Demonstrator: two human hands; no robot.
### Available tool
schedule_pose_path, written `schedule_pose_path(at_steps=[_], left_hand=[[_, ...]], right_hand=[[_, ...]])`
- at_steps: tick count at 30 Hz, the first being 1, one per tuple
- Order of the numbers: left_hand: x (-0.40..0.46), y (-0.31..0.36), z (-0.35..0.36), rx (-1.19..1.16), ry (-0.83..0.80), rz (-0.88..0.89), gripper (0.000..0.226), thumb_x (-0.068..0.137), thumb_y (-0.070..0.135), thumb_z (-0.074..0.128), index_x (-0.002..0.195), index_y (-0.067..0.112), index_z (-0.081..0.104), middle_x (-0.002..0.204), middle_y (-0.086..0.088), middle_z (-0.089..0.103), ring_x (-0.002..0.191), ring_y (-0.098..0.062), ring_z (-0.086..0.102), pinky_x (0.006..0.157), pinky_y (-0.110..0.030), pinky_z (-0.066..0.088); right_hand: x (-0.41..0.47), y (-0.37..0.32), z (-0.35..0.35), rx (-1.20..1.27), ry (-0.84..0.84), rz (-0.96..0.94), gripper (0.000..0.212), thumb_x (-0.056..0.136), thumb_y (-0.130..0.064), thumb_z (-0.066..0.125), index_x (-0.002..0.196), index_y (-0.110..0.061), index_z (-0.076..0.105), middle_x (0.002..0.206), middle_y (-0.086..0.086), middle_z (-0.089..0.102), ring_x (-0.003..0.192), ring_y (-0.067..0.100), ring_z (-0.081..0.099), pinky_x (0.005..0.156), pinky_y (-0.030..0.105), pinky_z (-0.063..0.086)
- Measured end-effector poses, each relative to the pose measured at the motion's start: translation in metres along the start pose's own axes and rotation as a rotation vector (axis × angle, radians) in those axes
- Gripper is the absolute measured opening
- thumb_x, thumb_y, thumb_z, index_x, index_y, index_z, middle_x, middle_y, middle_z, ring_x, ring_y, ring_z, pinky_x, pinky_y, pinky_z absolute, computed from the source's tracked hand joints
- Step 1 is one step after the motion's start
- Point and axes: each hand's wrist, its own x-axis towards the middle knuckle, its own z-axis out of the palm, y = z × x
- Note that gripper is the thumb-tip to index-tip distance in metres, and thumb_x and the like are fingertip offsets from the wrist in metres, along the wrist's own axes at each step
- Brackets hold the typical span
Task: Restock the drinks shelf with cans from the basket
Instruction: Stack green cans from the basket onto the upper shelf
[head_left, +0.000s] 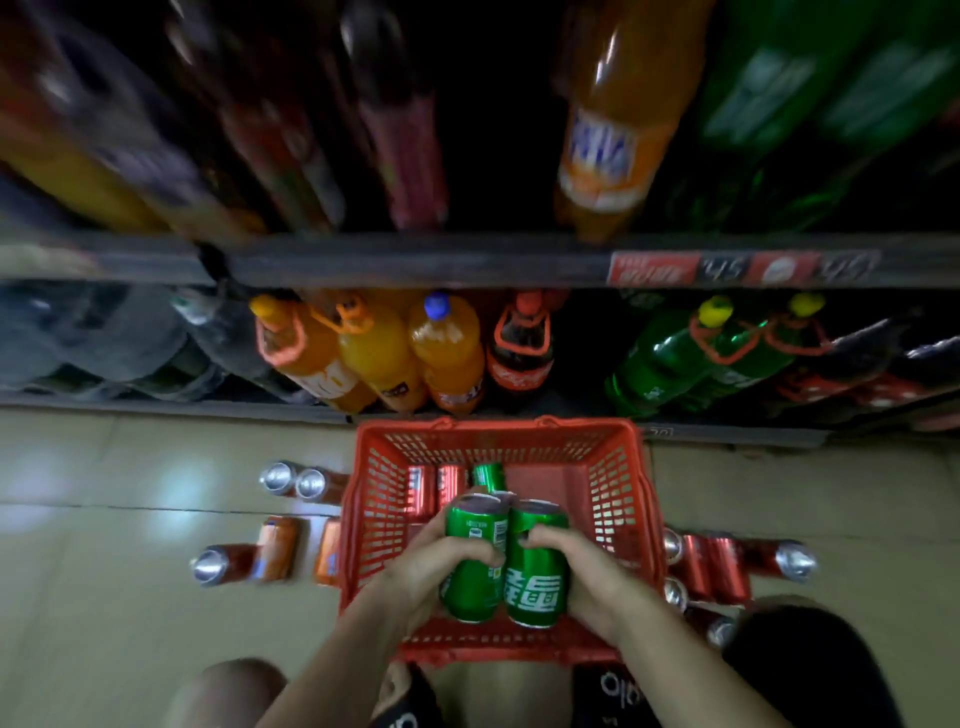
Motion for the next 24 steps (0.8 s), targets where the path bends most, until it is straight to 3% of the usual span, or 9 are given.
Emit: schedule_pose_path(at_steps=[3, 5, 7, 10, 13, 16, 20, 24], left_hand=[[-0.091, 0.082, 0.019, 0.026, -0.02, 0.154, 0.081, 0.059, 0.009, 0.09, 0.133, 0.03, 0.065, 0.123, -0.013, 0.076, 0.116, -0.036, 0.071, 0.108, -0.058, 0.051], [-0.162, 0.148, 0.036, 0.054, -0.019, 0.28, 0.084, 0.061, 0.009, 0.09, 0.137, 0.026, 0.061, 0.125, -0.013, 0.075, 0.116, -0.033, 0.071, 0.104, -0.051, 0.055], [-0.237, 0.217, 0.051, 0.074, -0.002, 0.405, 0.083, 0.064, 0.003, 0.085, 0.14, 0.02, 0.057, 0.124, -0.012, 0.075, 0.115, -0.03, 0.072, 0.099, -0.043, 0.059], [-0.354, 0.316, 0.075, 0.143, -0.028, 0.573, 0.09, 0.066, 0.0, 0.084, 0.146, 0.025, 0.051, 0.13, -0.008, 0.073, 0.121, -0.03, 0.069, 0.106, -0.051, 0.054], [-0.472, 0.399, 0.098, 0.207, -0.058, 0.721, 0.097, 0.063, 0.009, 0.09, 0.148, 0.031, 0.049, 0.132, -0.002, 0.073, 0.122, -0.025, 0.069, 0.105, -0.051, 0.053], [-0.575, 0.464, 0.118, 0.255, -0.068, 0.887, 0.1, 0.061, 0.016, 0.091, 0.148, 0.036, 0.048, 0.135, 0.001, 0.071, 0.124, -0.024, 0.068, 0.104, -0.05, 0.053], [-0.683, 0.537, 0.142, 0.298, -0.048, 1.123, 0.095, 0.068, -0.007, 0.085, 0.148, 0.029, 0.049, 0.132, -0.001, 0.073, 0.122, -0.023, 0.069, 0.1, -0.04, 0.059], [-0.769, 0.59, 0.161, 0.39, -0.055, 1.314, 0.094, 0.067, -0.003, 0.084, 0.147, 0.03, 0.048, 0.127, 0.003, 0.075, 0.117, -0.017, 0.072, 0.098, -0.038, 0.059]], right_hand=[[-0.091, -0.072, 0.052, -0.051, -0.02, -0.158, 0.039, 0.081, -0.012, 0.07, 0.119, -0.017, 0.072, 0.115, 0.015, 0.076, 0.103, 0.029, 0.073, 0.091, 0.043, 0.057], [-0.156, -0.126, 0.092, -0.069, -0.017, -0.319, 0.055, 0.07, -0.011, 0.072, 0.124, -0.02, 0.068, 0.117, 0.012, 0.075, 0.107, 0.027, 0.072, 0.087, 0.038, 0.058], [-0.228, -0.181, 0.134, -0.1, -0.031, -0.459, 0.061, 0.068, -0.009, 0.071, 0.127, -0.022, 0.065, 0.121, 0.01, 0.074, 0.113, 0.026, 0.07, 0.09, 0.036, 0.056], [-0.341, -0.258, 0.196, -0.135, -0.047, -0.623, 0.067, 0.067, -0.008, 0.071, 0.13, -0.025, 0.062, 0.122, 0.003, 0.075, 0.115, 0.021, 0.07, 0.094, 0.036, 0.055], [-0.454, -0.322, 0.252, -0.196, -0.081, -0.773, 0.066, 0.068, -0.011, 0.075, 0.128, -0.036, 0.063, 0.122, -0.003, 0.075, 0.115, 0.02, 0.07, 0.098, 0.042, 0.054], [-0.554, -0.376, 0.302, -0.263, -0.124, -0.937, 0.066, 0.069, -0.013, 0.076, 0.128, -0.038, 0.061, 0.12, -0.004, 0.075, 0.111, 0.018, 0.072, 0.097, 0.042, 0.055], [-0.66, -0.438, 0.359, -0.323, -0.144, -1.159, 0.072, 0.068, -0.011, 0.075, 0.135, -0.03, 0.057, 0.123, 0.0, 0.073, 0.114, 0.021, 0.07, 0.101, 0.047, 0.054], [-0.739, -0.485, 0.396, -0.363, -0.181, -1.317, 0.062, 0.078, -0.002, 0.073, 0.13, -0.029, 0.057, 0.117, 0.001, 0.076, 0.107, 0.023, 0.073, 0.086, 0.038, 0.06]])
